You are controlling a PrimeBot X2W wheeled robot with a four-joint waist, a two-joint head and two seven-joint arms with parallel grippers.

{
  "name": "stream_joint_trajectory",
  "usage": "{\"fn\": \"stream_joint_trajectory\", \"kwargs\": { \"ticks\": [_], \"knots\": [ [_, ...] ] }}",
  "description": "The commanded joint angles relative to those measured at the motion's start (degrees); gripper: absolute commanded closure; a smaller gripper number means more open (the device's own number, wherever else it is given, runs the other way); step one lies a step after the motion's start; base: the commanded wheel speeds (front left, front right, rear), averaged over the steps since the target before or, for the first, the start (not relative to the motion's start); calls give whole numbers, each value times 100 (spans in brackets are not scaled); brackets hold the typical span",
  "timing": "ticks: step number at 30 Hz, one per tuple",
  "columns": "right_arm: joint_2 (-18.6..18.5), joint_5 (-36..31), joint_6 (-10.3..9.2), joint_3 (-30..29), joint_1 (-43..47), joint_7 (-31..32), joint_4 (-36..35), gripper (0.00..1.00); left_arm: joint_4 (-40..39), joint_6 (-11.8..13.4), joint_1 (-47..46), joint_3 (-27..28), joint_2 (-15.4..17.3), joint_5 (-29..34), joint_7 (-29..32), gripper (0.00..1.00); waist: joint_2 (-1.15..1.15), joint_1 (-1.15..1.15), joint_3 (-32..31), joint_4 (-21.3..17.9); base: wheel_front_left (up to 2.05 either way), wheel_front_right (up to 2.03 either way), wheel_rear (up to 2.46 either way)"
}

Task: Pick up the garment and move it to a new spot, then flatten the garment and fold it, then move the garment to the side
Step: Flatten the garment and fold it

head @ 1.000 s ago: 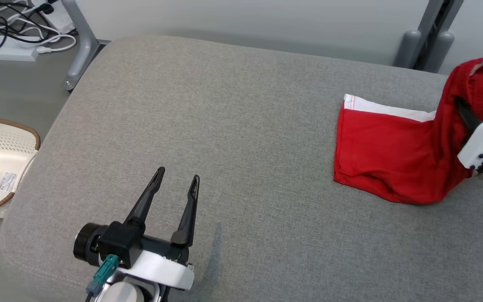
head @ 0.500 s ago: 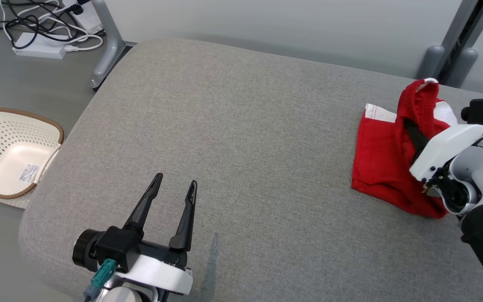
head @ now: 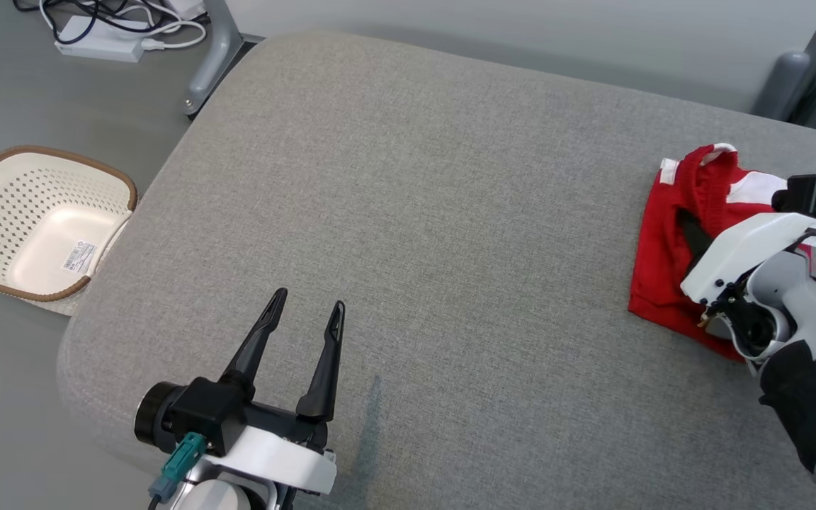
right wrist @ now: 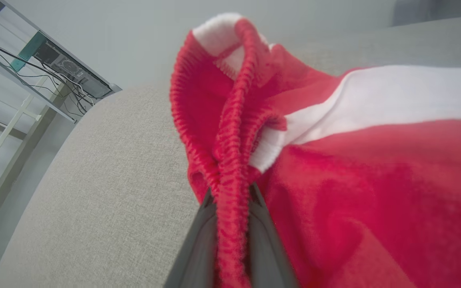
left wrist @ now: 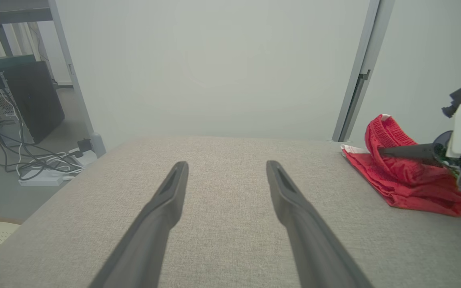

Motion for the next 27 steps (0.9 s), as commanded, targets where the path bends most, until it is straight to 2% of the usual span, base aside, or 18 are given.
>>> {"fn": "stream_joint_trajectory", "kwargs": {
  "ticks": [1,2,3,4,5,11,17,24,27],
  "knots": [
    [44,22,0,20,-29,-5,40,100,2,44,-100,8,17,-40,-18,0,0,0,43,34,0,0,0],
    [64,32,0,33,-39,-9,77,100,4,56,-95,1,16,-43,-18,0,0,0,55,41,0,0,0],
    [85,33,0,47,-51,-28,127,92,13,52,-87,-4,18,-44,-18,0,0,0,60,43,0,0,0],
    [123,33,0,60,-63,-48,170,53,26,51,-86,-7,17,-47,-18,0,0,0,54,37,0,0,0],
    [169,66,0,43,-77,-71,215,0,33,57,-82,-4,16,-46,-18,0,0,0,45,27,0,0,0],
    [373,115,0,78,-158,-88,359,0,103,34,-96,28,18,2,-18,0,0,0,-137,-141,0,0,0],
    [410,202,0,194,-197,14,-20,0,107,7,36,144,18,69,-18,0,0,0,-442,-492,0,0,0],
    [7,-184,0,492,-340,-348,-511,0,30,-5,116,305,18,22,-18,0,0,0,-684,-919,0,0,0],
    [-382,-796,0,856,-357,-827,-687,0,-44,22,138,370,16,-59,-18,0,0,0,-750,-1116,0,0,0]
  ]
}}
